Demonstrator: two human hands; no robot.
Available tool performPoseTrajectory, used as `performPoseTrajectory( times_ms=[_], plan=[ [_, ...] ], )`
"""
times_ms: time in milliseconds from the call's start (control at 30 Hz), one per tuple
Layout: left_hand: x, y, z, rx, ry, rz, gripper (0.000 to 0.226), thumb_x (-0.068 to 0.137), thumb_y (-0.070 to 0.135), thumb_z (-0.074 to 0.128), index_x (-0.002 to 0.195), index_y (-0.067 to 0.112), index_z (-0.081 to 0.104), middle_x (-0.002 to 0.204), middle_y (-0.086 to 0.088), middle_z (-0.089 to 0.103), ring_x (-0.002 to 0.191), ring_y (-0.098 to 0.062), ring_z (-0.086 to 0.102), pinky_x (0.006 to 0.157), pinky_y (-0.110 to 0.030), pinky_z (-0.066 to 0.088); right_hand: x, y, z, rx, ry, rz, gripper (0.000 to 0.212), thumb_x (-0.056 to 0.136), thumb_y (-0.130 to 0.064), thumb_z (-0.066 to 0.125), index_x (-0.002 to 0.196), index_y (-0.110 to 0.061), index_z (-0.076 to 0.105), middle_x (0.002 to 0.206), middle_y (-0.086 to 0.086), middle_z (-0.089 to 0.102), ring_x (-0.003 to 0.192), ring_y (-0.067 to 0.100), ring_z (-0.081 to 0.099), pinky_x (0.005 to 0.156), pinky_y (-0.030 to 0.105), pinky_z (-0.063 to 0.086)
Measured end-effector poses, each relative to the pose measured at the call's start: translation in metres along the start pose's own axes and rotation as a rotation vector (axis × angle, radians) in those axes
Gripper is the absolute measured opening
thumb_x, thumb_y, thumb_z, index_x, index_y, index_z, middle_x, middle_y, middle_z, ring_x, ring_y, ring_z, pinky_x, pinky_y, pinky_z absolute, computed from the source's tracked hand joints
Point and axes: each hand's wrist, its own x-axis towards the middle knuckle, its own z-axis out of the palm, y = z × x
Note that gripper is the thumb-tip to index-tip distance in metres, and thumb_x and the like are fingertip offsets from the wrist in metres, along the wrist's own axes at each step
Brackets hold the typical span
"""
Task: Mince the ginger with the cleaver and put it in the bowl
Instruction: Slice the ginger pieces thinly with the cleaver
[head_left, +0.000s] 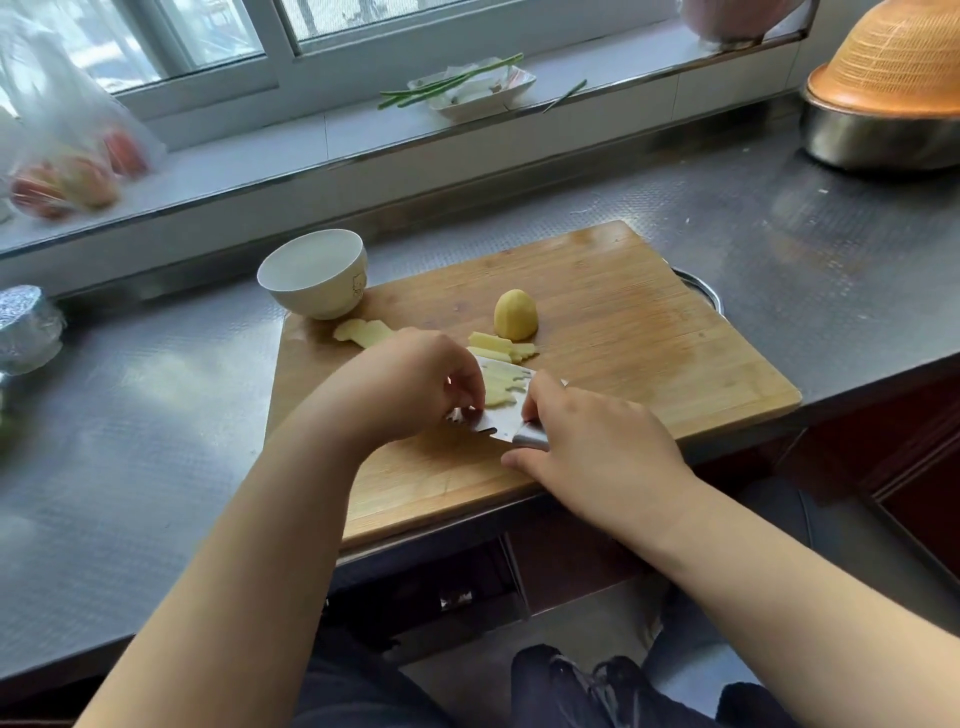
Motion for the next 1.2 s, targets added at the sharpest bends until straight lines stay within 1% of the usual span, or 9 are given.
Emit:
performPoseTrajectory(
  times_ms=[233, 367, 467, 567, 767, 867, 967, 1100, 1200],
  plan=[
    [0.011, -0.007, 0.012, 0.023, 0.053, -0.025, 0.022, 0.089, 0.012, 0.062, 0.084, 0.031, 0.071, 0.076, 0.02, 0.063, 0.079, -0.002, 0.059, 0.074, -0.024, 0.05, 0.002, -0.006, 0.005, -0.011, -0.021, -0.034, 0.042, 0.09, -0.053, 0.059, 0.112, -0.021, 0.041, 0.108, 0.003, 0.065, 0.097, 0.028, 0.063, 0.067, 0.033, 0.038],
    [0.018, -0.013, 0.016, 0.042, 0.068, -0.032, 0.022, 0.089, 0.011, 0.062, 0.081, 0.03, 0.07, 0.072, 0.021, 0.06, 0.07, 0.003, 0.054, 0.06, -0.011, 0.036, 0.004, -0.011, 0.006, -0.008, -0.032, -0.057, 0.041, 0.091, -0.052, 0.058, 0.112, -0.02, 0.041, 0.108, 0.003, 0.065, 0.097, 0.027, 0.062, 0.068, 0.034, 0.038],
    [0.025, -0.016, 0.017, 0.049, 0.071, -0.05, 0.028, 0.087, 0.006, 0.062, 0.077, 0.032, 0.065, 0.07, 0.021, 0.059, 0.069, 0.004, 0.052, 0.057, -0.01, 0.033, 0.004, -0.015, 0.006, 0.006, -0.04, -0.07, 0.041, 0.091, -0.052, 0.058, 0.11, -0.02, 0.041, 0.107, 0.003, 0.064, 0.096, 0.028, 0.062, 0.067, 0.033, 0.037],
    [0.033, -0.017, 0.016, 0.085, 0.034, -0.062, 0.027, 0.083, 0.002, 0.063, 0.083, 0.029, 0.07, 0.068, 0.023, 0.057, 0.067, 0.007, 0.05, 0.057, -0.01, 0.034, 0.003, -0.017, 0.005, 0.016, -0.042, -0.087, 0.041, 0.092, -0.051, 0.058, 0.113, -0.019, 0.042, 0.108, 0.003, 0.065, 0.097, 0.028, 0.061, 0.068, 0.033, 0.036],
    [0.046, -0.015, 0.013, 0.14, -0.021, -0.021, 0.018, 0.088, 0.011, 0.062, 0.091, 0.025, 0.072, 0.078, 0.015, 0.061, 0.074, -0.007, 0.052, 0.065, -0.022, 0.039, -0.009, -0.022, 0.002, 0.031, -0.027, -0.107, 0.04, 0.091, -0.053, 0.058, 0.111, -0.022, 0.043, 0.107, 0.001, 0.064, 0.098, 0.026, 0.061, 0.07, 0.033, 0.039],
    [0.046, -0.015, 0.006, 0.136, -0.003, -0.004, 0.015, 0.091, 0.013, 0.062, 0.094, 0.024, 0.072, 0.084, 0.013, 0.065, 0.074, -0.005, 0.054, 0.067, -0.021, 0.044, -0.015, -0.022, 0.001, 0.042, -0.034, -0.124, 0.04, 0.09, -0.054, 0.059, 0.111, -0.023, 0.043, 0.107, 0.0, 0.065, 0.096, 0.026, 0.062, 0.07, 0.034, 0.04],
    [0.04, -0.017, -0.011, 0.125, 0.19, 0.04, 0.015, 0.092, 0.013, 0.06, 0.097, 0.021, 0.071, 0.09, 0.007, 0.066, 0.083, -0.012, 0.059, 0.079, -0.027, 0.048, -0.017, -0.02, -0.004, 0.074, -0.068, -0.104, 0.041, 0.089, -0.055, 0.06, 0.111, -0.025, 0.044, 0.108, -0.002, 0.064, 0.097, 0.024, 0.061, 0.071, 0.034, 0.041],
    [0.021, -0.022, -0.032, -0.072, 0.838, 0.223, 0.011, 0.092, 0.008, 0.057, 0.097, 0.011, 0.066, 0.095, 0.005, 0.057, 0.089, -0.01, 0.054, 0.083, -0.018, 0.04, -0.015, -0.009, -0.021, 0.127, -0.047, -0.039, 0.04, 0.086, -0.061, 0.06, 0.106, -0.029, 0.047, 0.1, -0.008, 0.064, 0.093, 0.02, 0.061, 0.068, 0.032, 0.041],
    [0.003, -0.024, -0.014, -0.111, 1.219, 0.343, 0.009, 0.092, 0.004, 0.059, 0.096, -0.004, 0.059, 0.095, -0.011, 0.057, 0.092, -0.009, 0.049, 0.086, -0.013, 0.038, -0.01, 0.007, -0.033, 0.206, -0.018, 0.067, 0.038, 0.083, -0.062, 0.062, 0.101, -0.031, 0.05, 0.095, -0.009, 0.064, 0.088, 0.018, 0.06, 0.071, 0.033, 0.046]
  ],
)
